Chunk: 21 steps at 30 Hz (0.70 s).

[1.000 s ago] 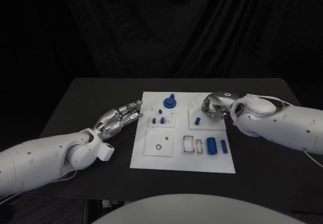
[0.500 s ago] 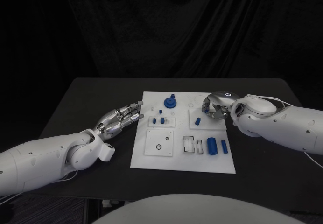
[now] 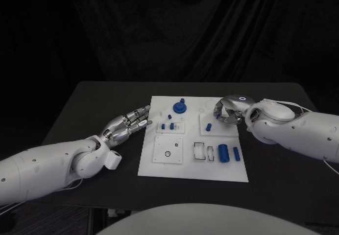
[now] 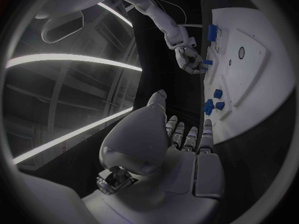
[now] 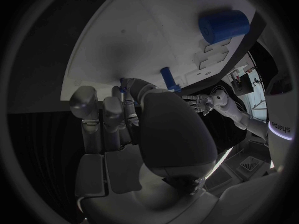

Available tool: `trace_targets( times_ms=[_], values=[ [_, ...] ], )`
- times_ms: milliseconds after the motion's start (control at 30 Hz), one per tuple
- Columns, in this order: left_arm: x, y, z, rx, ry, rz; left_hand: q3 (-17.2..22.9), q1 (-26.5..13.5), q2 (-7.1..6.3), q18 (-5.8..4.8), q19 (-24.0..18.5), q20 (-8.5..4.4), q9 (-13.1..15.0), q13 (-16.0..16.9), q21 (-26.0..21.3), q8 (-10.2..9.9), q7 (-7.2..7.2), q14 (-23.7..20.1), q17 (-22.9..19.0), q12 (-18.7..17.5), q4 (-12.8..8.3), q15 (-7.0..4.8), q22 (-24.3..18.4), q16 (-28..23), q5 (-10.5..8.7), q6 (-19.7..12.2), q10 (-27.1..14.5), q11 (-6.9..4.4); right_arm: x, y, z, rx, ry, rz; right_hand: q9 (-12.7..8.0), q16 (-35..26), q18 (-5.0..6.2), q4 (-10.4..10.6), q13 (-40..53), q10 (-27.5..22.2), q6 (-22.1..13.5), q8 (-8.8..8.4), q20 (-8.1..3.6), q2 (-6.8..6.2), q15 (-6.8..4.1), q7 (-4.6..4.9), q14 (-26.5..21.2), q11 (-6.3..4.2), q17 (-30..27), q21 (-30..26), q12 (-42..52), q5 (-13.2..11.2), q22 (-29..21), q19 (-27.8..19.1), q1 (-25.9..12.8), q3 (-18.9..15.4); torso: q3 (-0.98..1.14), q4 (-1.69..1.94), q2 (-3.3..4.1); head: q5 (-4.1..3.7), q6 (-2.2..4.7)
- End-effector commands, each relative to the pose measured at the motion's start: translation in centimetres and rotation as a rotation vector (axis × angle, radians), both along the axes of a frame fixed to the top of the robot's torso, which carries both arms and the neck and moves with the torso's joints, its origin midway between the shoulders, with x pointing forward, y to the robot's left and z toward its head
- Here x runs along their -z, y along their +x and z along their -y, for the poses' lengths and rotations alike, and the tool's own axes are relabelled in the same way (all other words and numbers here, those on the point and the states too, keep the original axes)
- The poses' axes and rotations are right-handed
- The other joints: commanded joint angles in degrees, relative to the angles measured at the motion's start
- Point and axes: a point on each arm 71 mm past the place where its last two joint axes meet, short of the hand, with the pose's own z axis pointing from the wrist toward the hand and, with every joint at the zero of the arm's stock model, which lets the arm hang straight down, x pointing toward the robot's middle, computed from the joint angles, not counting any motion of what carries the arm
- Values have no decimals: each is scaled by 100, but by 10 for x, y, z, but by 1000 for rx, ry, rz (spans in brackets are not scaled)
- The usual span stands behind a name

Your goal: Assemble the parts on the task board

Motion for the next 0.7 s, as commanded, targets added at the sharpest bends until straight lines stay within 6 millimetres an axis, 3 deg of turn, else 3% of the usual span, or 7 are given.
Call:
trace_targets(
  times_ms=[33, 400, 700],
  values=[
    [-7, 0, 0, -16, -69, 76, 7, -30, -16, 56, -37, -3, -17, -7, -24, -35, -115, -25, -13, -22, -39, -23, -52, -4, 14, -169, -26, 35, -15, 4, 0, 6, 17, 51, 13, 0, -84, -19, -18, 117, 22, 22, -9, 0, -4, -9, 37, -90, -16, 27, -19, -43, 624, 31, -7, -1, -1, 0, 1, 15, -1],
    [-6, 1, 2, -12, -66, 70, 24, -41, -5, 59, -50, -6, -14, -8, -30, -29, -89, -32, -15, -30, -55, -27, -79, -6, 22, -167, -32, 30, -53, -4, -17, -47, 51, 93, 41, 0, -85, 1, -47, 137, 3, 24, -9, -11, -3, -10, 48, -92, -23, 28, -49, -128, 621, 34, -39, -12, 0, 1, 1, 51, -1],
    [-5, 1, 4, -8, -67, 67, 35, -55, 5, 62, -62, -10, -9, -8, -35, -22, -27, -42, -18, -31, -61, -35, -108, -10, 8, -145, -34, 13, -54, -29, -51, -152, 74, 51, 53, 2, -85, 5, -55, 161, -3, 24, -10, -23, -6, -13, 55, -97, -26, 25, -51, -152, 619, 35, -50, -23, -1, -1, 2, 121, -1]
  ],
)
